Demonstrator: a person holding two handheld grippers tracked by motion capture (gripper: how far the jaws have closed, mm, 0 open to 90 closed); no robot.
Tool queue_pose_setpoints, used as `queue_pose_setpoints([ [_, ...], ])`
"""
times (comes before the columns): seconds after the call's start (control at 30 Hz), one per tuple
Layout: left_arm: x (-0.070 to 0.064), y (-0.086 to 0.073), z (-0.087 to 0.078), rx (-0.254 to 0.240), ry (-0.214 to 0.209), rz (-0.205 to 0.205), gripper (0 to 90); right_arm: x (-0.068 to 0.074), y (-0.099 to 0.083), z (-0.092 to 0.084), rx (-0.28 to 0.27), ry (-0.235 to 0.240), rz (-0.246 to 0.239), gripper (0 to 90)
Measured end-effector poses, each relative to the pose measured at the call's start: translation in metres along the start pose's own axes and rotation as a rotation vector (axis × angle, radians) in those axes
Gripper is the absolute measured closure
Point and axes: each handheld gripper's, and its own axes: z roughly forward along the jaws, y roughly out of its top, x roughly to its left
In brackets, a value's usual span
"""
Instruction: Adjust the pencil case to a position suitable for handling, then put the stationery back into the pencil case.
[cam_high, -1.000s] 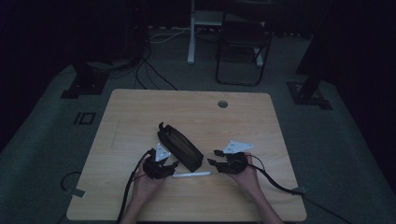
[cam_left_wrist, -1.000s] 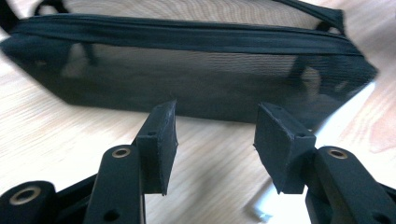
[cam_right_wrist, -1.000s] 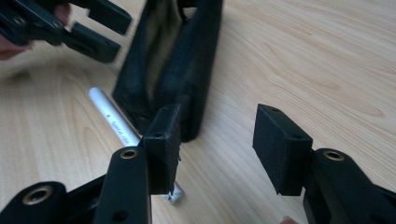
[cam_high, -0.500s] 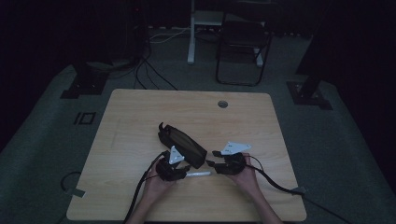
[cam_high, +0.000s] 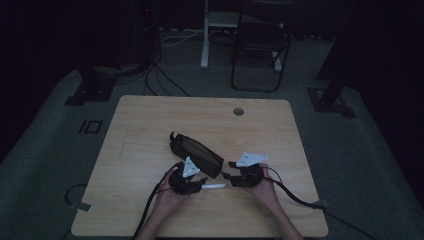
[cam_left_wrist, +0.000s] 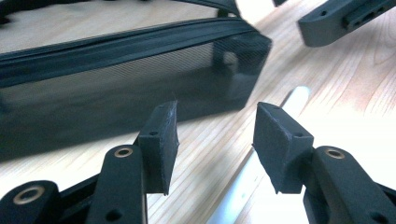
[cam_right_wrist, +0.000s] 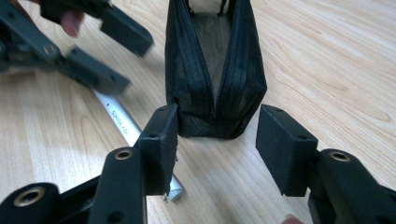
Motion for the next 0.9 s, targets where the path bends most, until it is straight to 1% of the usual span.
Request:
queue_pose_setpoints([
  [0.13, 0.012, -0.010, -0.019, -0.011, 0.037, -0.039, 49.6, 0.000, 0.002, -0.003, -0.016, -0.002, -0.001, 46.6],
  [0.23, 0.020, -0.015, -0.025, -0.010, 0.069, -0.064, 49.5, 0.000, 0.003, -0.006, -0.030, -0.002, -0.001, 45.7],
  [0.3, 0.024, -0.017, -0.027, -0.012, 0.083, -0.072, 49.5, 0.000, 0.004, -0.009, -0.039, 0.000, -0.007, 45.6],
  [0.43, 0.029, -0.019, -0.029, -0.001, 0.111, -0.067, 49.3, 0.001, 0.005, -0.013, -0.058, 0.012, -0.022, 46.4],
  [0.57, 0.034, -0.022, -0.028, 0.000, 0.120, -0.085, 49.2, 0.001, 0.006, -0.015, -0.065, 0.033, -0.025, 48.0],
  [0.67, 0.038, -0.026, -0.027, 0.003, 0.118, -0.103, 49.2, 0.003, 0.006, -0.014, -0.063, 0.044, -0.029, 47.1],
  [0.8, 0.039, -0.030, -0.029, 0.008, 0.104, -0.113, 49.3, 0.008, 0.007, -0.011, -0.060, 0.072, -0.061, 46.1],
  [0.9, 0.037, -0.034, -0.031, 0.017, 0.097, -0.112, 50.8, 0.011, 0.006, -0.008, -0.049, 0.078, -0.085, 47.9],
])
